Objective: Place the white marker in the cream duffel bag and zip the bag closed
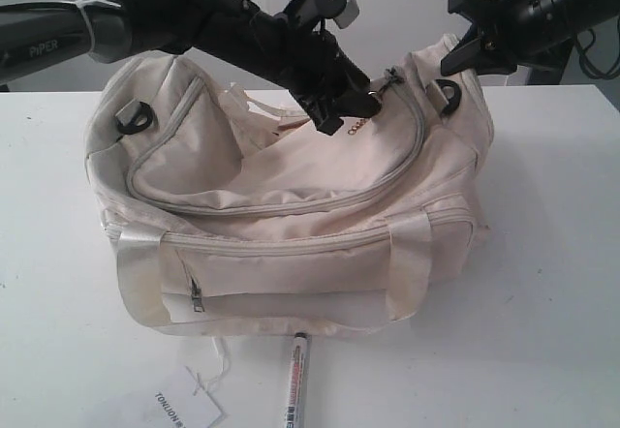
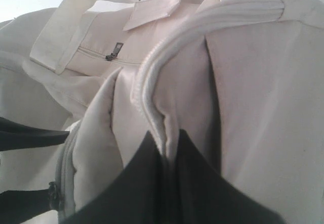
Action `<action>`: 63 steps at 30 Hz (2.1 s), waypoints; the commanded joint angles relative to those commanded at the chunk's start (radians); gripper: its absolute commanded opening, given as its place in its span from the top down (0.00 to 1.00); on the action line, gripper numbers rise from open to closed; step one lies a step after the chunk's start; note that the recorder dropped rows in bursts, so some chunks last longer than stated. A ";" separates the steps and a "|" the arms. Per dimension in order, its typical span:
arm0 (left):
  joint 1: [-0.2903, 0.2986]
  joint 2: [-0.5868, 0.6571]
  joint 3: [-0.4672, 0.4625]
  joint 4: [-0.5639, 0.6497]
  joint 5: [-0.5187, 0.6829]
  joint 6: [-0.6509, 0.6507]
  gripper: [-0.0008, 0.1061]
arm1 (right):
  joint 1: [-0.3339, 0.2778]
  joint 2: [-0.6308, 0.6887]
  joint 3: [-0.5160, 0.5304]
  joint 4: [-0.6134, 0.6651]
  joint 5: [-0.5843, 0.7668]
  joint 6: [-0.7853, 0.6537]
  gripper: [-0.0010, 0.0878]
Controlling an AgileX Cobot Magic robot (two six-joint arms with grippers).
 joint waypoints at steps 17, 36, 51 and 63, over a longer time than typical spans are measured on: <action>0.000 0.000 0.000 0.002 0.070 0.000 0.91 | 0.000 0.000 0.000 0.000 0.000 0.000 0.95; 0.002 -0.021 -0.008 0.000 0.115 -0.171 0.99 | 0.000 0.000 0.000 0.000 0.000 0.000 0.95; 0.002 -0.039 -0.008 -0.054 0.151 -0.498 0.99 | 0.000 0.000 0.000 0.000 0.000 0.000 0.95; 0.002 -0.039 -0.008 -0.080 0.236 -0.670 0.99 | 0.000 0.000 0.000 0.000 0.000 0.000 0.95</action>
